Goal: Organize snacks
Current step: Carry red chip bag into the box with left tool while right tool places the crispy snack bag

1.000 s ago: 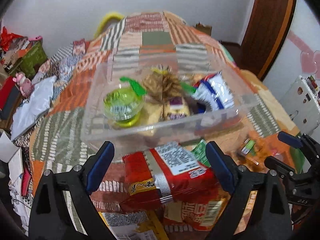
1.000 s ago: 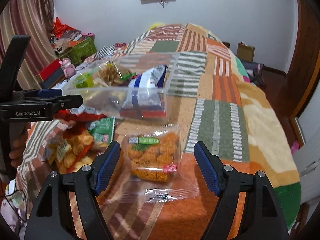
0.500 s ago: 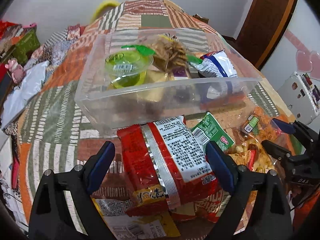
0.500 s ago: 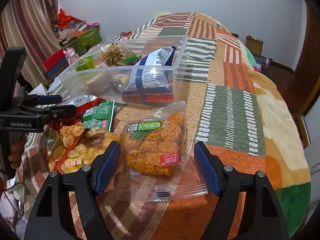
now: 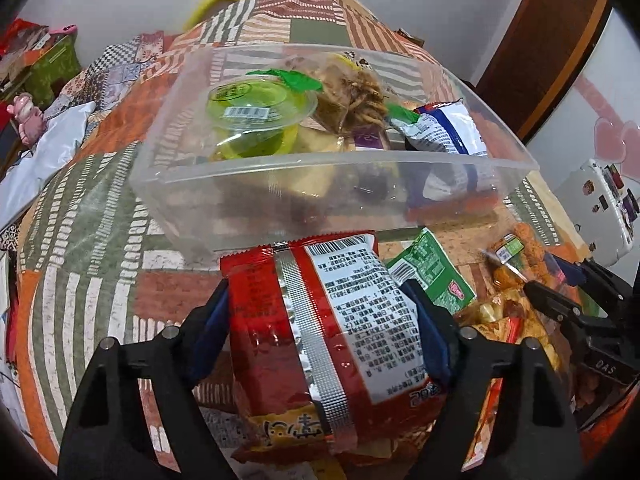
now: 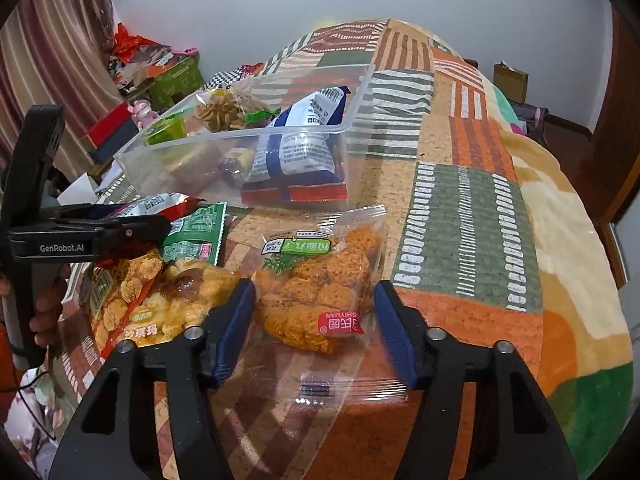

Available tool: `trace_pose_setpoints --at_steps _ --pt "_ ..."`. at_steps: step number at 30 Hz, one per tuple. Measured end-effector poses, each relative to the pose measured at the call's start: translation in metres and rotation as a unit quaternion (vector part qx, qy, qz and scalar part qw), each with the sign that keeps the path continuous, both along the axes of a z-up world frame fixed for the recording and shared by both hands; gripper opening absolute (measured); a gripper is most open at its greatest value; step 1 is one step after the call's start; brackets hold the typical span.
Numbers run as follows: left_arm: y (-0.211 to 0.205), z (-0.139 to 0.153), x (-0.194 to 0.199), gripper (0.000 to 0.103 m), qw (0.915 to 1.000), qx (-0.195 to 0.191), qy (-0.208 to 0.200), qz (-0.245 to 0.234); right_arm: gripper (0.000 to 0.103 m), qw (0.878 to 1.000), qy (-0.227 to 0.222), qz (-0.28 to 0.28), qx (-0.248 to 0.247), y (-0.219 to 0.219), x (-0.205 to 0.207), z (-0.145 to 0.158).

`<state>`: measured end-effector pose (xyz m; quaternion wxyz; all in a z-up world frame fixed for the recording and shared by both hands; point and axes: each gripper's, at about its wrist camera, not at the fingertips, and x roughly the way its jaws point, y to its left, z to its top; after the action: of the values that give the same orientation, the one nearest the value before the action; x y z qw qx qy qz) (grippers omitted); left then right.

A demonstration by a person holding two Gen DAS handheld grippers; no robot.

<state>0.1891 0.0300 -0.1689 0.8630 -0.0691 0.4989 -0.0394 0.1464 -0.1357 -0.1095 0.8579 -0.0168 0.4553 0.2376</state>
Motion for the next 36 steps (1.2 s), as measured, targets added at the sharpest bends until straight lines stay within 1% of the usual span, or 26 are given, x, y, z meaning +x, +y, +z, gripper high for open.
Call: trace_pose_setpoints --at_steps 4,9,14,16,20,26,32,36 --pt "0.002 0.011 -0.011 0.081 0.9997 0.010 -0.021 0.006 0.050 1.000 -0.005 -0.001 -0.002 0.001 -0.002 0.002" --pt "0.001 0.037 -0.031 0.081 0.9977 0.024 -0.064 0.003 0.047 1.000 -0.010 -0.007 -0.003 0.000 -0.004 0.005" --pt "0.003 0.059 -0.044 0.080 0.9949 0.023 -0.098 0.008 0.046 1.000 -0.019 -0.012 -0.001 -0.001 -0.009 0.012" --pt "0.003 0.067 -0.050 0.080 0.9935 0.024 -0.111 0.010 0.046 0.999 -0.028 -0.018 0.002 -0.003 -0.012 0.019" --pt "0.006 0.082 -0.051 0.080 0.9911 0.019 -0.131 0.013 0.046 0.999 -0.046 -0.025 0.014 -0.007 -0.017 0.038" --pt "0.008 0.102 -0.047 0.080 0.9865 0.020 -0.162 0.015 0.046 0.996 -0.085 -0.026 0.029 -0.003 -0.016 0.067" --pt "0.018 0.117 -0.032 0.080 0.9827 0.022 -0.181 0.028 0.046 0.993 -0.111 -0.025 0.043 0.010 0.003 0.086" --pt "0.026 0.119 -0.013 0.080 0.9820 0.026 -0.183 0.037 0.046 0.991 -0.118 -0.027 0.051 0.018 0.019 0.090"
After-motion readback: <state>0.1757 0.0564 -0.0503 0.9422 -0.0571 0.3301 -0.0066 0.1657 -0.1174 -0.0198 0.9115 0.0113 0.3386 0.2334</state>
